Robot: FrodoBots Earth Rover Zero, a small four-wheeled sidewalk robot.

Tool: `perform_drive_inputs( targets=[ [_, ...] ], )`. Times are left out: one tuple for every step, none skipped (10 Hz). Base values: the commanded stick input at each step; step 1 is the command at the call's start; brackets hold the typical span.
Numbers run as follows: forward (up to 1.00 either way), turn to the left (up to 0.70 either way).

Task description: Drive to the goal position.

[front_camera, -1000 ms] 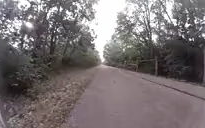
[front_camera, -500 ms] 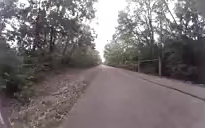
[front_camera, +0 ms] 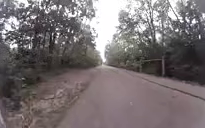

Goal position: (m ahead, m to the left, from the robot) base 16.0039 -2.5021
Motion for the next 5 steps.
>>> perform_drive_inputs(
  targets=[
    [0.7,0.0],
    [0.7,0.0],
    [0.7,0.0],
    [0.7,0.0],
    [0.7,0.0]
  ],
)
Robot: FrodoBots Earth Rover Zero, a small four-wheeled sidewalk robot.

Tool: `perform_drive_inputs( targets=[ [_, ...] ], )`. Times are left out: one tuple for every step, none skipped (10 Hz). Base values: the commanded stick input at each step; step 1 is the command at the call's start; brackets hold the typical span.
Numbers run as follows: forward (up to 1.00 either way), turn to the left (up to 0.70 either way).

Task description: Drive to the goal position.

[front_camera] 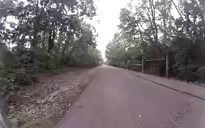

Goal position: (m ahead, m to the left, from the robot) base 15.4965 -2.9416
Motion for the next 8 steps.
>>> perform_drive_inputs(
  targets=[
    [0.7,0.0],
    [0.7,0.0],
    [0.7,0.0],
    [0.7,0.0],
    [0.7,0.0],
    [0.7,0.0],
    [0.7,0.0],
    [0.7,0.0]
  ],
)
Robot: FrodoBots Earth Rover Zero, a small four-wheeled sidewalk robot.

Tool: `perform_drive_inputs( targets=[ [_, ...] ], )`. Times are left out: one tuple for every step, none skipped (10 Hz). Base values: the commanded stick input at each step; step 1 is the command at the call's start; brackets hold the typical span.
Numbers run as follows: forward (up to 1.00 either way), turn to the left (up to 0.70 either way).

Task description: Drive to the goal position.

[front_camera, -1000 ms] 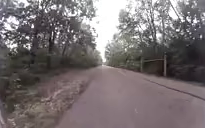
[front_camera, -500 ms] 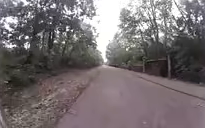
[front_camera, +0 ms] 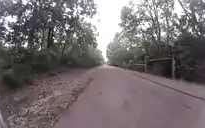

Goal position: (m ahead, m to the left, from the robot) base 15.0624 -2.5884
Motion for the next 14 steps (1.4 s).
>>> perform_drive_inputs(
  targets=[
    [0.7,0.0],
    [0.7,0.0],
    [0.7,0.0],
    [0.7,0.0],
    [0.7,0.0],
    [0.7,0.0],
    [0.7,0.0],
    [0.7,0.0],
    [0.7,0.0],
    [0.7,0.0],
    [0.7,0.0],
    [0.7,0.0],
    [0.7,0.0],
    [0.7,0.0]
  ],
)
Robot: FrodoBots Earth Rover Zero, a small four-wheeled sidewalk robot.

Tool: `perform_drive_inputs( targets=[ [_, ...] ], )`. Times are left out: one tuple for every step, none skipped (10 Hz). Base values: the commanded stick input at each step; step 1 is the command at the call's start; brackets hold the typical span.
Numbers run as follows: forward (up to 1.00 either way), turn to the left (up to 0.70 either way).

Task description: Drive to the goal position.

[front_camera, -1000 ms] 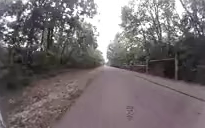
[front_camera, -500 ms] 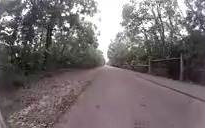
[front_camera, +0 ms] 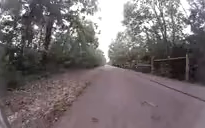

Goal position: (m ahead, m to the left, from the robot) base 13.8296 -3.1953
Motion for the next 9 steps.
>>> perform_drive_inputs(
  targets=[
    [0.7,0.0],
    [0.7,0.0],
    [0.7,0.0],
    [0.7,0.0],
    [0.7,-0.01],
    [0.7,-0.02],
    [0.7,0.0],
    [0.7,0.0],
    [0.7,0.0]
  ],
)
